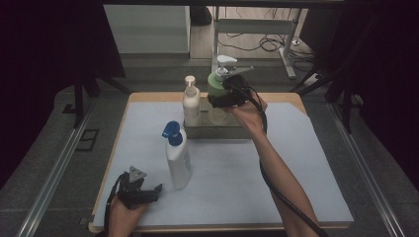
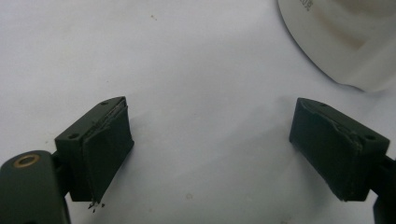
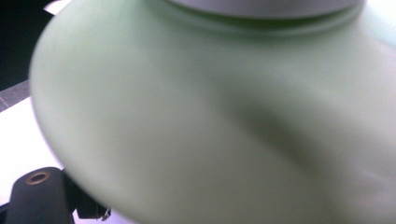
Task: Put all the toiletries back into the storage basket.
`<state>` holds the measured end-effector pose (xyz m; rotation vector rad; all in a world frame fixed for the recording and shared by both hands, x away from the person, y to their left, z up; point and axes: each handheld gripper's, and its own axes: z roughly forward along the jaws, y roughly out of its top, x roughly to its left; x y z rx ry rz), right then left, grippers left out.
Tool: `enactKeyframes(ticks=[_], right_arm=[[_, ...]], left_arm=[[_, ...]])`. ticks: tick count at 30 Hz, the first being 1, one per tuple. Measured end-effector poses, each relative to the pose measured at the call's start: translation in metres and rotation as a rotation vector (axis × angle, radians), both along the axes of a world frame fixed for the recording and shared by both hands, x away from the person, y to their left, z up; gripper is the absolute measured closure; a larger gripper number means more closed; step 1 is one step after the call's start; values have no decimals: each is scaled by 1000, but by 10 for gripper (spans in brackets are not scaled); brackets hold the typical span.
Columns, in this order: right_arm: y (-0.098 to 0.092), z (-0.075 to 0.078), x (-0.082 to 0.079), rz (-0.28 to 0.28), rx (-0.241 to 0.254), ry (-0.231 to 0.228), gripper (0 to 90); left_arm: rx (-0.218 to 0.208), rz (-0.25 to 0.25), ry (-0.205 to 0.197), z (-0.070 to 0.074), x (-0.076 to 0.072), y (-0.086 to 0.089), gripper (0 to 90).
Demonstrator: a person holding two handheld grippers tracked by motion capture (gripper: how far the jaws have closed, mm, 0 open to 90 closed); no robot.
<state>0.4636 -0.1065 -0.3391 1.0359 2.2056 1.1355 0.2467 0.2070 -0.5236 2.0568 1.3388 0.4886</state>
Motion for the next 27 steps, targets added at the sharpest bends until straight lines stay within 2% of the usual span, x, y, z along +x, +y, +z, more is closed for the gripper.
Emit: enactKeyframes(ticks=[13,27], right_arm=[[0,-23,15,-17,-9,21,120],[-2,-44,15,-13,-17,48,120]], left_arm=[[3,-3,2,0,0,0,125],[3,-3,1,0,0,0,125]])
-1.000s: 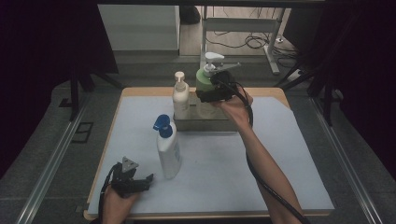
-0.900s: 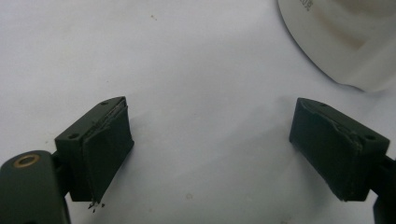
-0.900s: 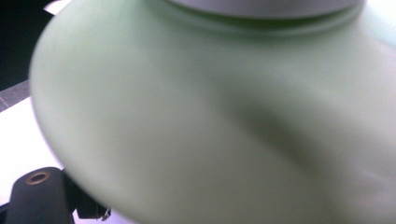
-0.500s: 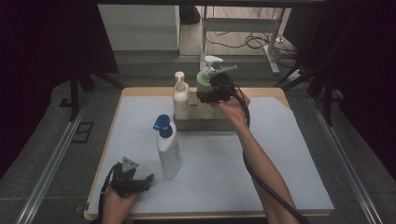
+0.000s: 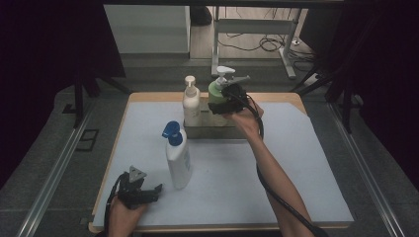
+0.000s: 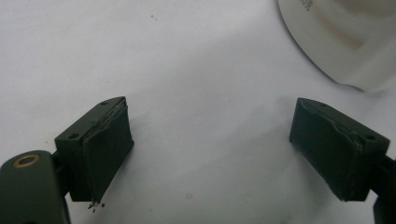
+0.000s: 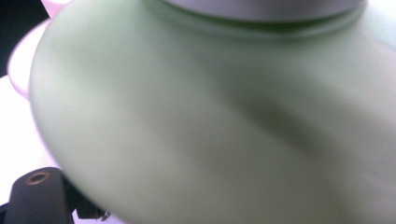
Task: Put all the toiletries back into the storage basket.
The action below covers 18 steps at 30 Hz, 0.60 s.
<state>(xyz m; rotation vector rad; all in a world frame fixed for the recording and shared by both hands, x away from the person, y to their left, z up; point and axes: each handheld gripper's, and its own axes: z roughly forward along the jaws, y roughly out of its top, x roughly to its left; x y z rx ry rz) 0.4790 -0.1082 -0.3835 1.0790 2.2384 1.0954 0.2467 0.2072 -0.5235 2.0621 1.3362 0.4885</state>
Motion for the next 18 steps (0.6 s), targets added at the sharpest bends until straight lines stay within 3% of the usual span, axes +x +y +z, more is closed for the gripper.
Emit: enactKeyframes(ticks=[18], right_arm=[[-6,-24,1,-15,-15,22,120]], left_arm=[[-1,0,0,0,0,0,125]])
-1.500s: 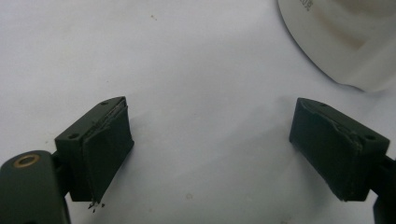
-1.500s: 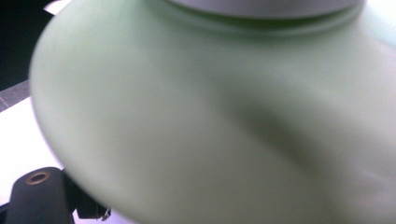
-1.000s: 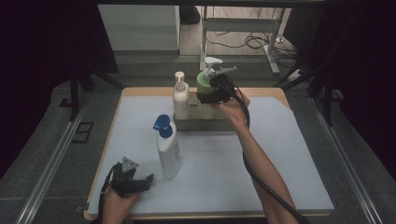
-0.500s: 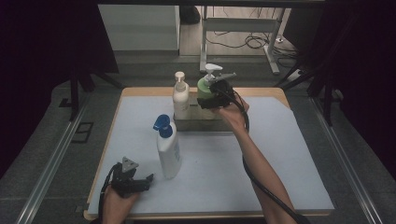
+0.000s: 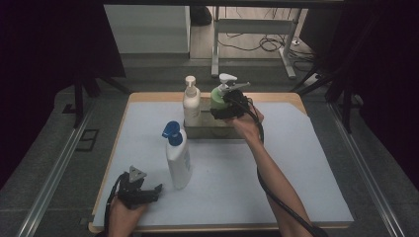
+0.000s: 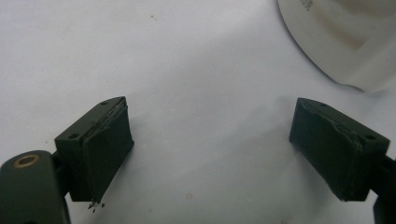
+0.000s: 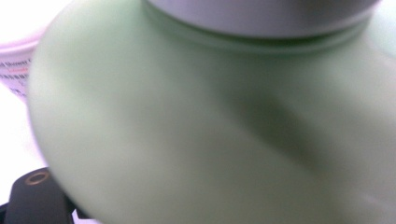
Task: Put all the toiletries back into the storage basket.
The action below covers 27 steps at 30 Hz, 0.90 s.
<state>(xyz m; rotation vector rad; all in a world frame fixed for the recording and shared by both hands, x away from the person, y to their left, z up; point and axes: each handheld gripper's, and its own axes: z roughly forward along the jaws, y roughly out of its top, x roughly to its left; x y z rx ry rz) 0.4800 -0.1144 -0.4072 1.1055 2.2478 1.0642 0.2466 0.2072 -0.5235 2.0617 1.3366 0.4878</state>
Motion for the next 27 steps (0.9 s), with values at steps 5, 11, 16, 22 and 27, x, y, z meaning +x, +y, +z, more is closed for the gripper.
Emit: enactKeyframes(ticks=[5,11,16,22,27], right_arm=[[-1,-5,-1,2,2,7,120],[-1,-12,-1,2,2,14,120],[-1,-12,-2,2,0,10,119],[-1,-14,0,-4,15,12,115],[-2,-13,1,-11,19,17,113]], left_arm=[[1,0,0,0,0,0,125],[1,0,-1,0,0,0,124],[1,-1,-1,0,0,0,124],[0,0,0,0,0,0,125],[0,0,0,0,0,0,125]])
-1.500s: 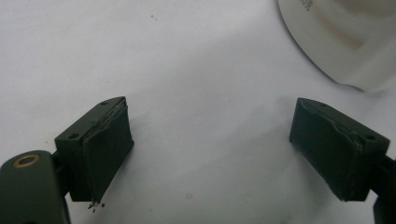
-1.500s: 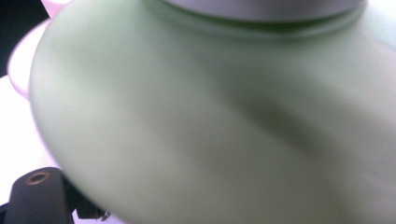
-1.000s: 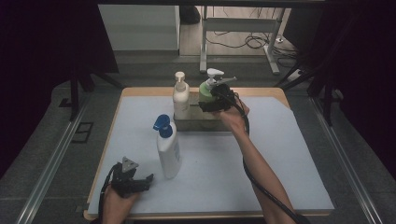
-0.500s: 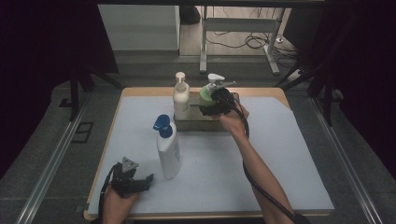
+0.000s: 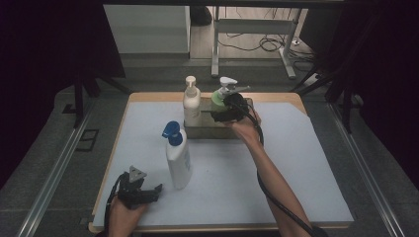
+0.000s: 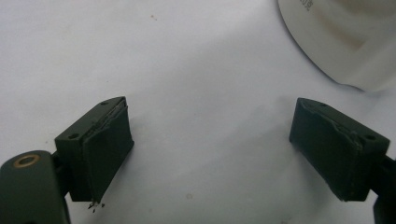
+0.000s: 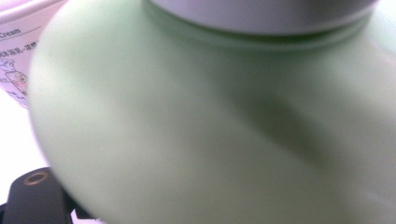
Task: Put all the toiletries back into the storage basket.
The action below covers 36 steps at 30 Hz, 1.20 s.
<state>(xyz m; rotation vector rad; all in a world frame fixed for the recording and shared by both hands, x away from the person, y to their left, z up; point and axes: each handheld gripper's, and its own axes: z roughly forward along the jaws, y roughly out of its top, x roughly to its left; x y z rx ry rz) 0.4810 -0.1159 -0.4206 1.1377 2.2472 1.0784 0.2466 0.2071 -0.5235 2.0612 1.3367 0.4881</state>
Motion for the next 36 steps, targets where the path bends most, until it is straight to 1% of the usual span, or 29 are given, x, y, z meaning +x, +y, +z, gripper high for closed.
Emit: enactKeyframes(ticks=[4,7,9,13,17,19,23,26,31,36], right_arm=[[1,1,-2,-7,-7,8,113],[0,2,-3,-3,-23,0,113],[-1,3,-4,-3,-25,6,113],[-5,4,-7,-6,-18,11,114],[-9,5,-10,-2,-22,8,115],[-10,5,-12,0,-22,15,115],[-12,5,-12,-10,-43,11,123],[-17,4,-12,-1,-22,28,129],[-19,3,-17,3,-25,22,137],[-25,4,-24,14,-16,20,156]], left_arm=[[0,0,0,0,0,0,124],[1,0,0,0,0,0,124],[0,0,0,0,0,0,125],[1,-1,0,0,0,0,125],[1,0,0,0,0,0,124],[1,-1,0,0,0,0,125],[1,0,0,0,0,0,125],[1,0,0,0,0,0,125],[-1,0,1,0,0,0,124],[-1,0,1,0,0,0,124]])
